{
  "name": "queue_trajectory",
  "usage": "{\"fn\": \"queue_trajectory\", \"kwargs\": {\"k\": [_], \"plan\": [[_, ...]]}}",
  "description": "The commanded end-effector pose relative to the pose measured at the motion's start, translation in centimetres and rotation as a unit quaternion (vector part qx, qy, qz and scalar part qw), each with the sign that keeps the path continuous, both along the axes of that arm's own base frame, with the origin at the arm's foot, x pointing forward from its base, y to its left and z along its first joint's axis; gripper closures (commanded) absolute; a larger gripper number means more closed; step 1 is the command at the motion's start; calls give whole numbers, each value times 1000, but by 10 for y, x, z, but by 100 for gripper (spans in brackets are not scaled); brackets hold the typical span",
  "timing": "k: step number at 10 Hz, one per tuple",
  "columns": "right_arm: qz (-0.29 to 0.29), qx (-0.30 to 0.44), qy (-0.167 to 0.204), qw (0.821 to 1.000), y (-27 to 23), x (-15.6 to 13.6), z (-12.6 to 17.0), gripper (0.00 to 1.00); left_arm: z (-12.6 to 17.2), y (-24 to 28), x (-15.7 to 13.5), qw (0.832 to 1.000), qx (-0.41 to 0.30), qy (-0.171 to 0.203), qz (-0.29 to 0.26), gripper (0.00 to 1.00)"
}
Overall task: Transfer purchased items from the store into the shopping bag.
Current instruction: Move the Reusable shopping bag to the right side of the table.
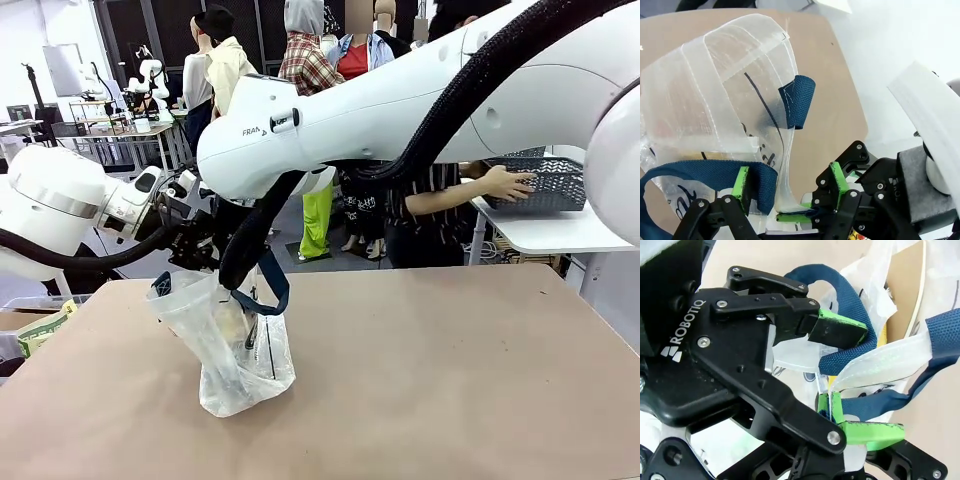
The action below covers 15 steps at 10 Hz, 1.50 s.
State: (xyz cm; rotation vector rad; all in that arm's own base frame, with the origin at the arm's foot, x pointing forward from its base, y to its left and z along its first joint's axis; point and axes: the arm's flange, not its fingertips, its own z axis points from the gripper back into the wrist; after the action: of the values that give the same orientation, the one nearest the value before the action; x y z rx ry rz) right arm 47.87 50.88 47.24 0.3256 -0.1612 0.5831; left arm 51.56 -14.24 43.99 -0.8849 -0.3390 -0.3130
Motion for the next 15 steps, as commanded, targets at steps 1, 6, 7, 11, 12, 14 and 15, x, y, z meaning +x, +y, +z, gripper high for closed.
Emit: {"fn": "queue_trajectory", "kwargs": {"k": [1,6,7,11,12,14,15], "plan": [[27,7,-19,999,20,-3,-4,100,-3,-26,2,999,-23,7,-36,22],[37,3,-17,999,26,-4,-5,100,-4,-32,5,996,-62,-11,-57,22],[42,3,-18,999,28,-5,-5,100,-6,-38,7,996,-59,-6,-63,22],[42,6,-23,999,28,-6,-3,100,-19,-53,15,998,-24,15,-57,22],[35,7,-25,999,26,-5,-2,100,-21,-54,15,998,-14,25,-56,22],[28,11,-28,999,22,-5,0,100,-19,-52,16,998,-7,32,-53,58],[27,11,-29,999,21,-5,1,100,-19,-52,16,998,-6,34,-52,78]]}}
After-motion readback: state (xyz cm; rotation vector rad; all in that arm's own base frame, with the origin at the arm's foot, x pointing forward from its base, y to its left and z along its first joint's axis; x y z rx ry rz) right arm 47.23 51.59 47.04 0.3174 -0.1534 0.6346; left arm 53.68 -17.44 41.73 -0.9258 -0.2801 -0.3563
